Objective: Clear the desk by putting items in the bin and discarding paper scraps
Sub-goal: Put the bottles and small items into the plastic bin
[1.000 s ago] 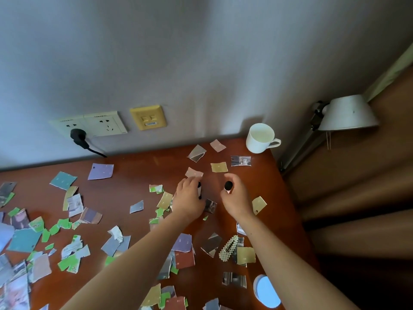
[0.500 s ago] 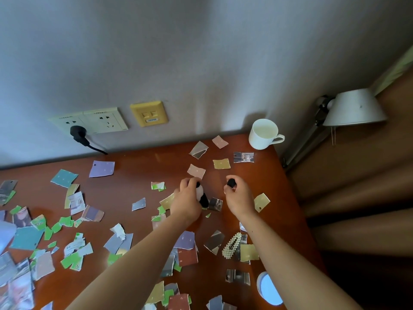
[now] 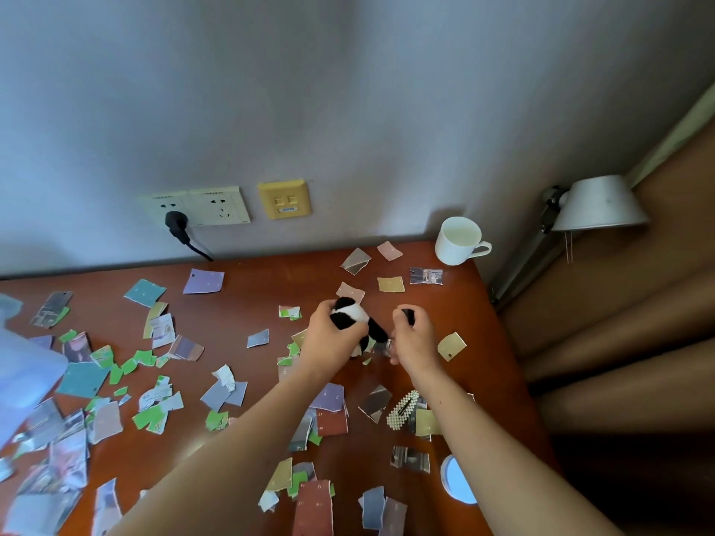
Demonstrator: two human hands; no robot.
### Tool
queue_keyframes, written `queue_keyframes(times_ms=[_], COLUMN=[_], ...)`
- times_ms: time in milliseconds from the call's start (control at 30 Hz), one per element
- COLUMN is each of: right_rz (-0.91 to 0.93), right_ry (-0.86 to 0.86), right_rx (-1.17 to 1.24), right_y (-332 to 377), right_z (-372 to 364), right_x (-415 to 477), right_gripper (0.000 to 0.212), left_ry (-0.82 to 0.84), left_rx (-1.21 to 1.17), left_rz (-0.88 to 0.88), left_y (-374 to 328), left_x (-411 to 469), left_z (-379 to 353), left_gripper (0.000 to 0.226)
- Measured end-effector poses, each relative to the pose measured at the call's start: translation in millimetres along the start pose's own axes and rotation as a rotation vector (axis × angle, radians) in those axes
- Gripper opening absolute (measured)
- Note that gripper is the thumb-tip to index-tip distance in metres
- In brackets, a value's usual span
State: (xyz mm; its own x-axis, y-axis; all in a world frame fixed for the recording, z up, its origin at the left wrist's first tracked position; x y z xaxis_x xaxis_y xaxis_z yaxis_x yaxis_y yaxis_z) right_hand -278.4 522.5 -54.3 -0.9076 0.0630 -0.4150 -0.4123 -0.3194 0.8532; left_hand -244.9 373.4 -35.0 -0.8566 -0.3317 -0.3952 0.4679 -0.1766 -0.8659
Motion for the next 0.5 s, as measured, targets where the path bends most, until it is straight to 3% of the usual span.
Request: queue_keyframes(times_ms=[300,500], right_rz=[0.038,0.082], right_ry=[0.146,0.216], right_rx=[0.112,0.145], right_y=[29.4,52.0], right_z=[-20.9,-60.6], right_x=[-67.1,-111.6], right_gripper=[0.026,0.024], left_ry=[-0.082,-0.231], left_rx=[-0.211,-0.354], left_rz=[0.018,-0.013], left_y=[0.6,15.1], left_x=[-61.7,-101.9], left_z=[46.9,99.4], left_gripper=[0.039,0.032])
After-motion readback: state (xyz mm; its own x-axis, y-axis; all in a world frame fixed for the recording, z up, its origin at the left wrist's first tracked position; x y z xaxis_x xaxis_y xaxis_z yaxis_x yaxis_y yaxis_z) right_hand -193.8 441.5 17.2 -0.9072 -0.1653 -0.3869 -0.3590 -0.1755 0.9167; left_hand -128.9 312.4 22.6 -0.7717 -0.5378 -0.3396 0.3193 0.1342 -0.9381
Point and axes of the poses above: each hand's wrist, its own x-axis towards the middle knuckle, its own z-axis out of the back of the hand, y = z × x, the point moved 4 cm from there along x, towards the middle knuckle, and after that the axes turned 1 degree about -x, right-handed, at the moved point
